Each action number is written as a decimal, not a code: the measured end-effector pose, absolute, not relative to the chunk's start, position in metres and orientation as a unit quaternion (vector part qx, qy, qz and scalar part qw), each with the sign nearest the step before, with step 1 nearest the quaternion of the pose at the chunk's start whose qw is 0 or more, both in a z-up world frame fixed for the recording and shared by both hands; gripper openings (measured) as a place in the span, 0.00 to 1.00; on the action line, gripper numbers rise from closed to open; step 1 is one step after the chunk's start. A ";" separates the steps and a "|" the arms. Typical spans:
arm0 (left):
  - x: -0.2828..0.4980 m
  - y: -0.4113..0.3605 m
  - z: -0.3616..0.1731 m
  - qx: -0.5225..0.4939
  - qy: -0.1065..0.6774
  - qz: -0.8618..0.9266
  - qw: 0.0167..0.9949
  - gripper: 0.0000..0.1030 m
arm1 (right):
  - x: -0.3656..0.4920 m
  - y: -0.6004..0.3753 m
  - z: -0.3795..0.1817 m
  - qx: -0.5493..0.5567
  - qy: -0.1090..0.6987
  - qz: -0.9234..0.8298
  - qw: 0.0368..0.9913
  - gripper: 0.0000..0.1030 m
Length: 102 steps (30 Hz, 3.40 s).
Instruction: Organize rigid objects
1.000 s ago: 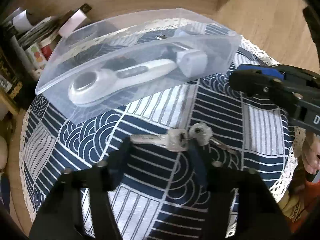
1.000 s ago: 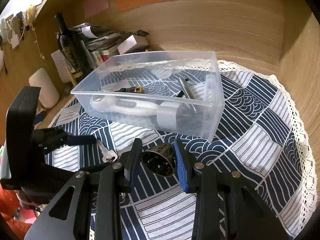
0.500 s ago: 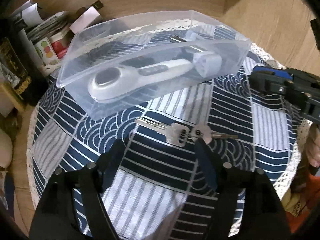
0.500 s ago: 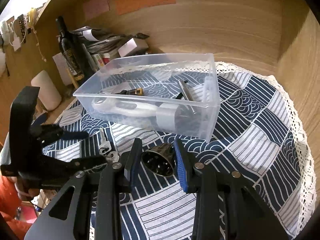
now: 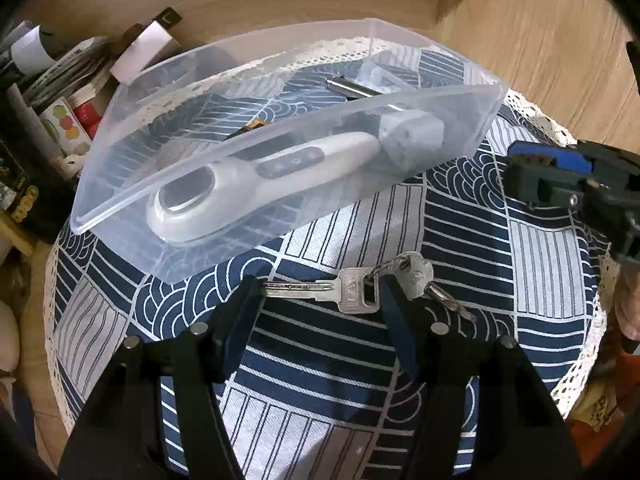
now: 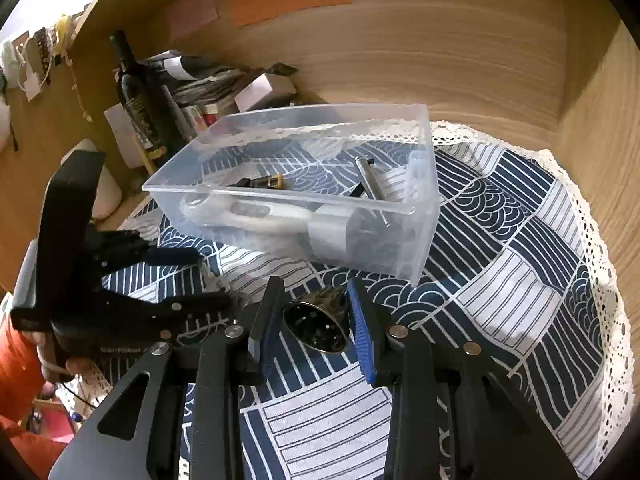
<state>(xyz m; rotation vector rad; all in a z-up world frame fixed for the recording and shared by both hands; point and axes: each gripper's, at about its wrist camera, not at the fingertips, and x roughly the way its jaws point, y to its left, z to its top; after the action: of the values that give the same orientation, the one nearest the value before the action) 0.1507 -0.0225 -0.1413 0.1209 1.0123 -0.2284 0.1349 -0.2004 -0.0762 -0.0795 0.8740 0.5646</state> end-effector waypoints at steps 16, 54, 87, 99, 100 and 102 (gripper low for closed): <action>0.124 -0.003 -0.057 0.005 0.369 -0.071 0.927 0.59 | 0.141 -0.193 -0.033 -0.038 0.355 0.267 0.895 0.29; 0.243 0.019 -0.088 -0.055 0.428 -0.036 0.902 0.59 | 0.246 -0.120 -0.081 -0.095 0.413 0.263 0.867 0.30; 0.059 -0.008 0.033 -0.027 0.201 -0.015 0.979 0.99 | 0.088 -0.184 0.053 -0.046 0.191 0.237 0.952 0.91; 0.033 -0.004 0.041 -0.032 0.178 -0.002 0.984 1.00 | 0.059 -0.183 0.060 -0.046 0.162 0.236 0.957 0.96; 0.033 -0.005 0.041 -0.031 0.178 -0.002 0.984 1.00 | 0.059 -0.182 0.060 -0.045 0.161 0.237 0.957 0.96; 0.033 -0.005 0.041 -0.030 0.179 -0.002 0.983 1.00 | 0.059 -0.183 0.060 -0.043 0.161 0.238 0.957 0.98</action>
<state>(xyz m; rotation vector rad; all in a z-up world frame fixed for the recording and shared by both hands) 0.0328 -0.0052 0.0412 -0.0611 0.3591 -0.0043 0.0588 -0.1826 0.0596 -0.0875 0.3276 0.4822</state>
